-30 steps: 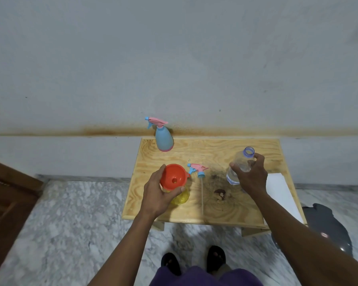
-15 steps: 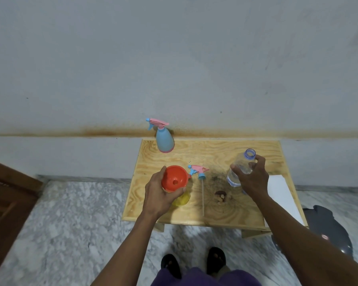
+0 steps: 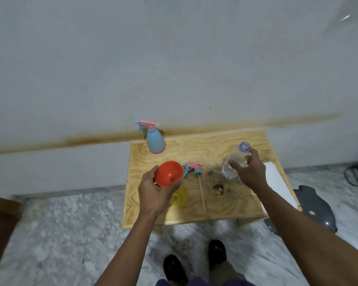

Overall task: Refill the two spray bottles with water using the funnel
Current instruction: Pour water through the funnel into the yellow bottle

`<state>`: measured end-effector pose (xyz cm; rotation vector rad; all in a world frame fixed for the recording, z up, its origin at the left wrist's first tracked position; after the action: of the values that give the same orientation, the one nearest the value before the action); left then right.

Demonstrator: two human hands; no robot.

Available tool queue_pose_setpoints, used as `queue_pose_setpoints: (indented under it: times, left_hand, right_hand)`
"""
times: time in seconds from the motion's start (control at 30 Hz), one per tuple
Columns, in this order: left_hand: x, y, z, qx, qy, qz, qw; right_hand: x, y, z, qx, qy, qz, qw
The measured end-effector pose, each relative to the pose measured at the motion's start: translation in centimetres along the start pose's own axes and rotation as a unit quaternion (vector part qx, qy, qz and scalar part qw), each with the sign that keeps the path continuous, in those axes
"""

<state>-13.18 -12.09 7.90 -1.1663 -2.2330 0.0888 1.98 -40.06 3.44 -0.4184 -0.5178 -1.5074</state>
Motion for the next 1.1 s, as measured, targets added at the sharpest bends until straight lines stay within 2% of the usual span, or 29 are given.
queue_pose_setpoints:
  times: [0.17, 0.27, 0.37, 0.5, 0.7, 0.87, 1.1]
  left_hand:
    - [0.8, 0.9, -1.7, 0.000, -0.006, -0.006, 1.000]
    - [0.4, 0.9, -4.2, 0.002, -0.048, -0.009, 0.999]
    - [-1.5, 1.5, -7.0, 0.003, -0.061, -0.005, 0.998]
    - [-6.4, 2.2, -8.9, 0.026, -0.032, 0.036, 0.998]
    - [-15.0, 2.7, -7.6, 0.149, 0.031, 0.080, 0.985]
    - [-20.1, 3.5, -5.6, 0.204, 0.047, 0.097, 0.973]
    - [-24.0, 5.3, -2.8, 0.203, 0.097, 0.088, 0.971]
  right_hand:
    - [0.1, -0.4, 0.1, -0.009, -0.016, 0.006, 1.000]
    - [0.2, -0.4, -0.4, -0.007, -0.027, 0.002, 1.000]
    - [0.4, 0.0, -0.5, 0.028, -0.029, -0.005, 0.999]
    - [1.4, 1.2, -1.0, 0.053, -0.015, 0.011, 0.998]
    - [3.2, 3.2, -2.8, 0.057, 0.003, 0.020, 0.998]
    - [3.4, 3.4, -3.8, 0.057, 0.023, 0.020, 0.998]
    - [3.5, 3.3, -4.2, 0.059, 0.045, 0.022, 0.997]
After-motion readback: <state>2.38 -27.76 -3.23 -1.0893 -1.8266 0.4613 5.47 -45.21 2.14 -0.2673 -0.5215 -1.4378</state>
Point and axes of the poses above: each hand's wrist, its own y-axis towards the middle knuckle, its own x-axis out of the back of the hand, z = x × y, the point moved 2 cm from there along y, towards the middle knuckle, and after that the axes turned 12 degrees about x, right-handed, at the moved point
